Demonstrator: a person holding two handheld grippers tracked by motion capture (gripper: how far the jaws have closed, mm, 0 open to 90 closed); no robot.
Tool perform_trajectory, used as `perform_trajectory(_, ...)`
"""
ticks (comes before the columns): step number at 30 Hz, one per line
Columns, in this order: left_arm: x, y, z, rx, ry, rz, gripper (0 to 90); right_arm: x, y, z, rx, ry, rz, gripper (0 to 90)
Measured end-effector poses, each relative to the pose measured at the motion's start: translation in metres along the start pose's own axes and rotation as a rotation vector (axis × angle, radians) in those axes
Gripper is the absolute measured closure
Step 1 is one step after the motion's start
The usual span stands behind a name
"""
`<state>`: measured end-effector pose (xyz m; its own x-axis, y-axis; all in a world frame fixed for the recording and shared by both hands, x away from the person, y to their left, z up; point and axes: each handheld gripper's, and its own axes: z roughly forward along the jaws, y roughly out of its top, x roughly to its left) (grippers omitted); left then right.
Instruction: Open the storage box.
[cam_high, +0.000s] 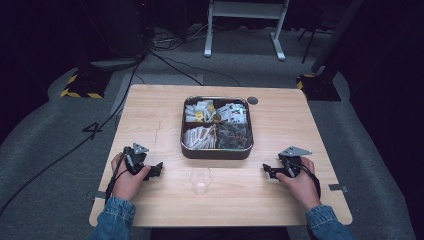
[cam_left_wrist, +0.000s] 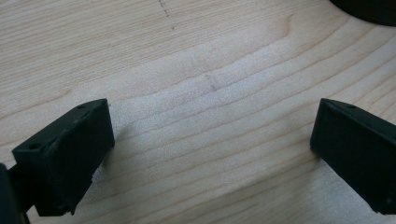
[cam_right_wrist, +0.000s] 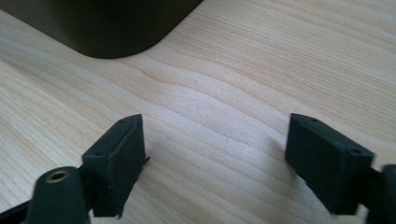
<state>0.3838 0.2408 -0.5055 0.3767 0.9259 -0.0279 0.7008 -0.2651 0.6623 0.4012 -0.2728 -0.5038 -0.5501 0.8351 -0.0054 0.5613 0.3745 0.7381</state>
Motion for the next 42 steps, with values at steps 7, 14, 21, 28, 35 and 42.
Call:
perform_trajectory(7, 0.001, 0.000, 0.000, -0.001, -0.004, 0.006, 0.0, 0.000, 0.000, 0.000, 0.001, 0.000, 0.002, 17.8)
perform_trajectory(14, 0.000, 0.000, 0.000, -0.001, -0.014, 0.011, 0.2, 0.005, 0.000, -0.001, -0.007, -0.022, 0.027, 23.1)
perform_trajectory(21, 0.001, 0.000, 0.000, -0.001, -0.016, 0.014, 0.2, 0.008, 0.011, -0.007, -0.056, 0.029, 0.043, 30.3)
perform_trajectory(28, 0.000, 0.000, 0.000, -0.001, -0.014, 0.013, 0.1, 0.013, 0.032, -0.017, -0.057, 0.047, 0.036, 33.1)
perform_trajectory(35, 0.000, 0.000, 0.000, 0.000, -0.005, 0.013, 0.1, 0.013, 0.049, -0.022, -0.060, 0.062, 0.041, 34.6)
perform_trajectory(42, 0.000, 0.000, 0.000, -0.001, -0.005, 0.013, 0.1, 0.018, 0.075, -0.026, -0.080, 0.073, 0.034, 35.3)
